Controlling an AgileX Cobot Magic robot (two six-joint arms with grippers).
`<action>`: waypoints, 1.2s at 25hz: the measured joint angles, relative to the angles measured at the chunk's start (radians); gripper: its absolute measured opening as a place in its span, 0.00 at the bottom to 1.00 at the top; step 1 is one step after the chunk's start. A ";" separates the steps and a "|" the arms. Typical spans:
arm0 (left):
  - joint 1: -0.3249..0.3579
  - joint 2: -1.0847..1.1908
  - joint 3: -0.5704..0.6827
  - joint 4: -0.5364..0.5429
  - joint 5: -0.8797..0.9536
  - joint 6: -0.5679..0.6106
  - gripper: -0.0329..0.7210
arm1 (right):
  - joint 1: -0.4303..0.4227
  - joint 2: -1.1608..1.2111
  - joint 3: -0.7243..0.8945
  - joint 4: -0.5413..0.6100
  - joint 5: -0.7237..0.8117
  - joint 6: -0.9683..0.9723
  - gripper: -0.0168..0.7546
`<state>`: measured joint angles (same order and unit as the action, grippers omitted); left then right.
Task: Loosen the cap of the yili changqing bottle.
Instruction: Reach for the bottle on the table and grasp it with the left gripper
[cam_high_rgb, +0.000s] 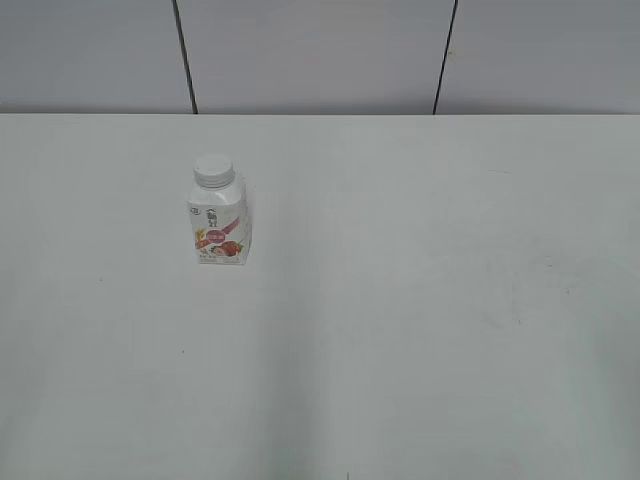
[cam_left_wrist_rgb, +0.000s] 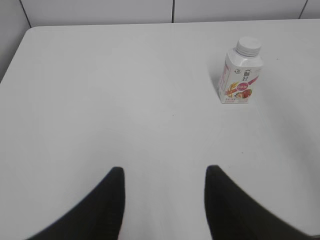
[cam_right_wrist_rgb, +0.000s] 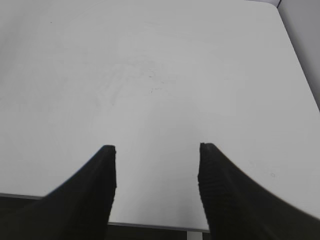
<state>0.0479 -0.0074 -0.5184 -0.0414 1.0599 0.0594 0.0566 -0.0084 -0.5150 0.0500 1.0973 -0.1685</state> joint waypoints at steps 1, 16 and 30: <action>0.000 0.000 0.000 0.000 0.000 0.000 0.49 | 0.000 0.000 0.000 0.000 0.000 0.000 0.58; 0.000 0.000 0.000 0.000 0.000 0.000 0.49 | 0.000 0.000 0.000 0.000 0.000 0.000 0.58; 0.000 0.000 -0.003 -0.007 -0.006 0.000 0.61 | 0.000 0.000 0.000 0.000 0.000 0.000 0.58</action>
<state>0.0479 -0.0074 -0.5211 -0.0481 1.0538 0.0594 0.0566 -0.0084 -0.5150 0.0500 1.0973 -0.1685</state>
